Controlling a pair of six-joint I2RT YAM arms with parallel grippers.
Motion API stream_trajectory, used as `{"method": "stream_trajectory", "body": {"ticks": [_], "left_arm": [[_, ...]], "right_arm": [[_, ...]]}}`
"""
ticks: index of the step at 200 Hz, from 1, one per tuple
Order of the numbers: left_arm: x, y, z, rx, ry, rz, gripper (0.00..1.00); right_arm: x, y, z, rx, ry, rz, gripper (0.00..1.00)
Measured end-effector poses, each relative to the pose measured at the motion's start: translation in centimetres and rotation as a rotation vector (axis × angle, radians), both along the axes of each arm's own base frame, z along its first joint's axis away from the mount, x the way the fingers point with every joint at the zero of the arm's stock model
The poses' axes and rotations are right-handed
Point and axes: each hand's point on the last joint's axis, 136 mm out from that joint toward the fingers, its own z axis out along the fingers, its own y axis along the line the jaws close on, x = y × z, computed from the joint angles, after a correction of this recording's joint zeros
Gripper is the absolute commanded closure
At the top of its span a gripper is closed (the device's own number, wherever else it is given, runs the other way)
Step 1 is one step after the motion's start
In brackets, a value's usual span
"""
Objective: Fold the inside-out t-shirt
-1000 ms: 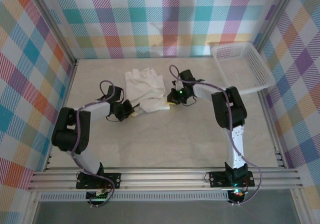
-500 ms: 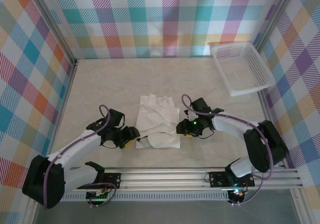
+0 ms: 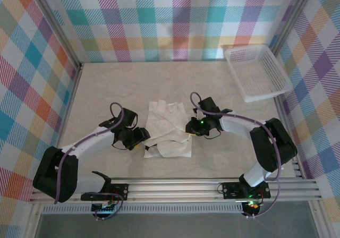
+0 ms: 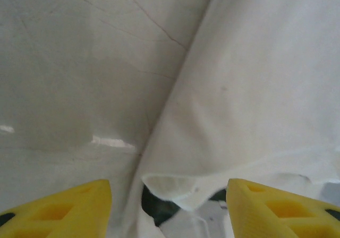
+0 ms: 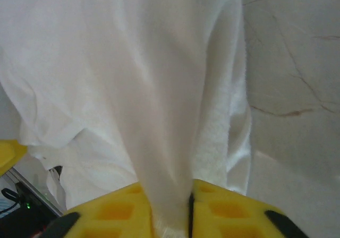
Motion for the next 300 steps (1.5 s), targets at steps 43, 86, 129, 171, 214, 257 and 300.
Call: {"method": "stream_trajectory", "body": {"ticks": [43, 86, 129, 171, 214, 257, 300], "left_arm": [[1.1, -0.3, -0.9, 0.007, -0.013, -0.001, 0.49], [2.0, -0.7, -0.9, -0.004, -0.034, -0.003, 0.90], [3.0, -1.5, 1.1, -0.080, -0.075, 0.036, 1.00], [7.7, -1.8, 5.0, -0.167, -0.164, 0.113, 1.00], [17.2, -2.3, 5.4, -0.210, -0.230, 0.176, 0.97], [26.4, -0.5, 3.1, -0.216, -0.258, 0.248, 0.71], [30.6, 1.6, 4.0, -0.227, -0.316, 0.270, 0.46]], "right_arm": [[0.1, 1.2, 1.1, 0.045, -0.008, 0.016, 0.96], [0.0, 1.3, 1.2, 0.053, 0.001, 0.013, 0.97], [0.2, 1.4, 1.5, 0.051, 0.013, -0.002, 0.89], [4.1, 2.0, 4.8, 0.112, -0.046, -0.074, 0.90], [13.1, 1.7, 4.6, 0.139, -0.090, -0.191, 0.68], [20.1, -0.7, 1.0, 0.118, -0.059, -0.292, 0.62], [23.2, -4.6, 2.1, 0.082, -0.113, -0.326, 0.45]]}}
